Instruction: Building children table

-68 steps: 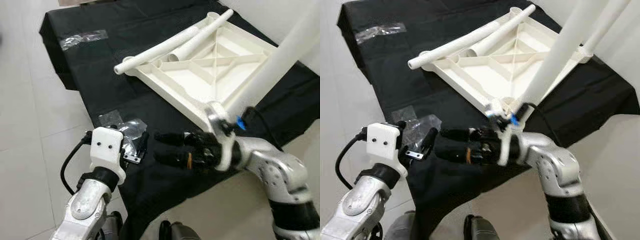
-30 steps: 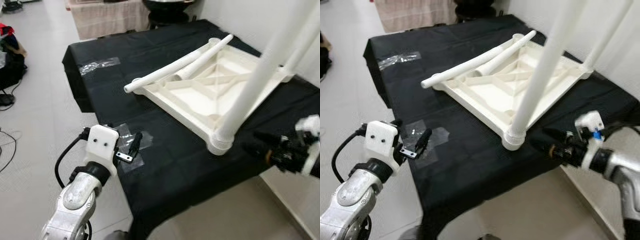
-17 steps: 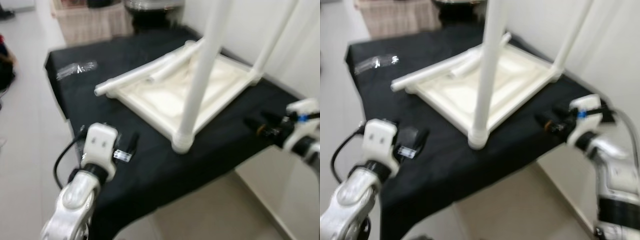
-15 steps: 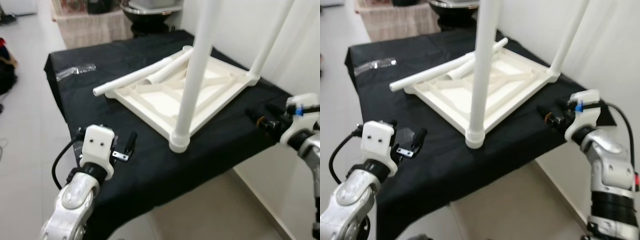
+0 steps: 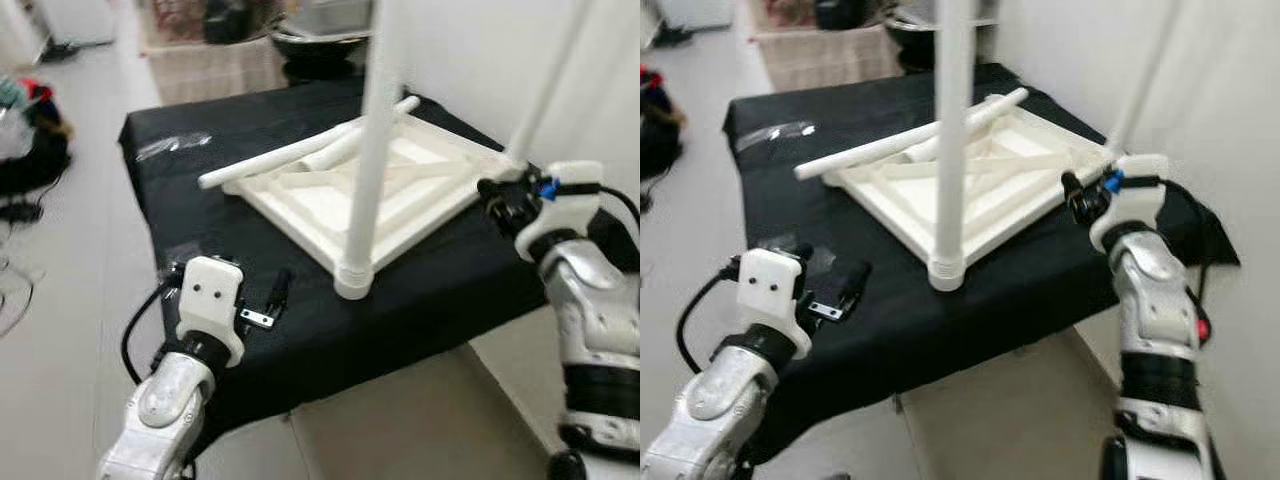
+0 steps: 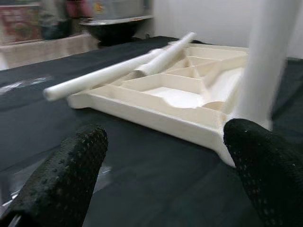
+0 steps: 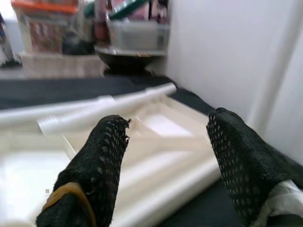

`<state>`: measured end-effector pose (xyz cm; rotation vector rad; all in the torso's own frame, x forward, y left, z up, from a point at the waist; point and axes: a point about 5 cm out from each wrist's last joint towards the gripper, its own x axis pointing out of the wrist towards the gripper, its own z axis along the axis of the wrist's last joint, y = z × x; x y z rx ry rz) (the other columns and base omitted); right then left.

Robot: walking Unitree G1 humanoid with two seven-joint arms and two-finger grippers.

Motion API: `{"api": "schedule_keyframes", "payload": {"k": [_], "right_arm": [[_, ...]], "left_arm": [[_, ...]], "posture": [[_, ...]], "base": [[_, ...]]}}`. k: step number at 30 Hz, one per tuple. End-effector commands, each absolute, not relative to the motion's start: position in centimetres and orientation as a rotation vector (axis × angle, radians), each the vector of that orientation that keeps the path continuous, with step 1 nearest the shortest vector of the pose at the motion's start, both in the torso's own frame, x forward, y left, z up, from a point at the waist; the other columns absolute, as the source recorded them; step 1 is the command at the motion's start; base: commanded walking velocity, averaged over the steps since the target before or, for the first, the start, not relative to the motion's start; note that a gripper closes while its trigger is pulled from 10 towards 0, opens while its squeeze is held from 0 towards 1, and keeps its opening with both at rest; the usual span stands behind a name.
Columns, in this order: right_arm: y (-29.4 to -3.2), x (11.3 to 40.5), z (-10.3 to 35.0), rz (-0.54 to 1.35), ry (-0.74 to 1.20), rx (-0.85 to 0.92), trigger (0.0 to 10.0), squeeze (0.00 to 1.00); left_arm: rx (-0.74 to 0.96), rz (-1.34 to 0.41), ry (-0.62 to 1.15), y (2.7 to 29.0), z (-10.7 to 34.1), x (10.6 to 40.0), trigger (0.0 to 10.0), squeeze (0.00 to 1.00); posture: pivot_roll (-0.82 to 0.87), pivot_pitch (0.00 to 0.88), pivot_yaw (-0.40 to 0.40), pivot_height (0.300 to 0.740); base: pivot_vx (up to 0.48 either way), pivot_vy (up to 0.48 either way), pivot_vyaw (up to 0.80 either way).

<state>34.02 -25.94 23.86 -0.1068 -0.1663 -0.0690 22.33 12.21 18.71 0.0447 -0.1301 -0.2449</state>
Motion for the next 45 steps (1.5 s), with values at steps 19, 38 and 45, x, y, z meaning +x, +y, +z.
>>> {"api": "schedule_keyframes", "payload": {"k": [19,38,45], "right_arm": [[-33.1,34.3,22.6,-0.073,0.054,-0.104,10.0,1.0],[-25.9,32.4,21.8,0.828,0.071,-0.059,10.0,0.0],[-21.4,32.8,21.3,0.966,0.015,-0.028,10.0,0.0]], "left_arm": [[0.033,-0.282,-0.114,11.6,18.6,21.8,10.0,0.0],[0.007,-0.398,0.002,11.2,15.6,20.4,10.0,0.0],[0.017,-0.403,-0.001,11.0,15.6,20.4,10.0,0.0]], "posture": [[0.03,0.097,-0.054,0.74],[0.03,0.092,-0.045,0.74],[0.03,0.089,-0.05,0.74]], "base": [[0.0,0.0,0.0],[0.0,0.0,0.0],[0.0,0.0,0.0]]}}
